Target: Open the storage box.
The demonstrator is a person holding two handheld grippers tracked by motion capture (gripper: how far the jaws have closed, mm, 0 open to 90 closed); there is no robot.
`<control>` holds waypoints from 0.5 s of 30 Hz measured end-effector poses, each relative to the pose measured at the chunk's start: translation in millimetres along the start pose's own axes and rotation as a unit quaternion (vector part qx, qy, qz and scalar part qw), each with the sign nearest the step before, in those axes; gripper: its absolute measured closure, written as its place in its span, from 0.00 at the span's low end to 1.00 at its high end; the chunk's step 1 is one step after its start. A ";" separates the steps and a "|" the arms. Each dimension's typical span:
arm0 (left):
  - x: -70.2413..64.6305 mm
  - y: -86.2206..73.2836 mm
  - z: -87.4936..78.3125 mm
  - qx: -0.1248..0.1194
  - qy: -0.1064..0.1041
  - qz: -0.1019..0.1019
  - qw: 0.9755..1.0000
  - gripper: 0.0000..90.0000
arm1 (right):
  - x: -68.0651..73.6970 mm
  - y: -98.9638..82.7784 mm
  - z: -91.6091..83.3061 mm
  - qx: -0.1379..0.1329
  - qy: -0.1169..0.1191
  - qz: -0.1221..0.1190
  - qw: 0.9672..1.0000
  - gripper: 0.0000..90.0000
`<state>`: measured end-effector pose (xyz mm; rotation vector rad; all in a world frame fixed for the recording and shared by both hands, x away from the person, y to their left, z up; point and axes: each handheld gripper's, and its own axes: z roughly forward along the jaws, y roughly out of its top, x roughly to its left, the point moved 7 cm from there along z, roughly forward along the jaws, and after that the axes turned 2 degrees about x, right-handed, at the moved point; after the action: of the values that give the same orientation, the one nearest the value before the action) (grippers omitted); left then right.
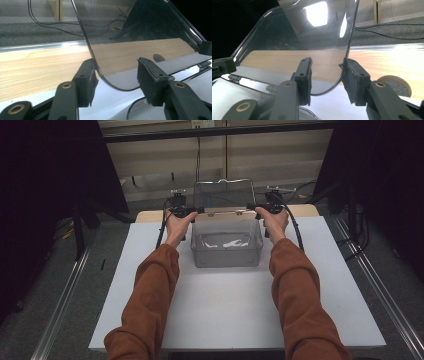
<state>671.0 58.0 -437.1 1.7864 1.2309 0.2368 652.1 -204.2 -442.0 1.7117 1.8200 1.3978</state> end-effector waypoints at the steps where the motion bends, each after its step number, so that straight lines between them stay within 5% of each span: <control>1: 0.2 -0.1 0.6 -0.003 -0.002 -0.005 1.000 0.54 | 0.0 -0.3 0.7 0.002 -0.001 -0.002 1.000 0.63; 10: 1.1 -2.0 4.7 -0.009 -0.013 -0.031 0.999 0.50 | 1.8 -3.2 4.8 0.008 0.004 0.005 1.000 0.57; 15: 1.7 -2.0 4.7 -0.007 -0.012 -0.022 1.000 0.49 | 1.8 -3.3 4.7 0.007 0.006 0.005 1.000 0.56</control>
<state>673.3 56.8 -441.7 1.7430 1.2456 0.1979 653.1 -200.0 -446.2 1.7264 1.8338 1.4044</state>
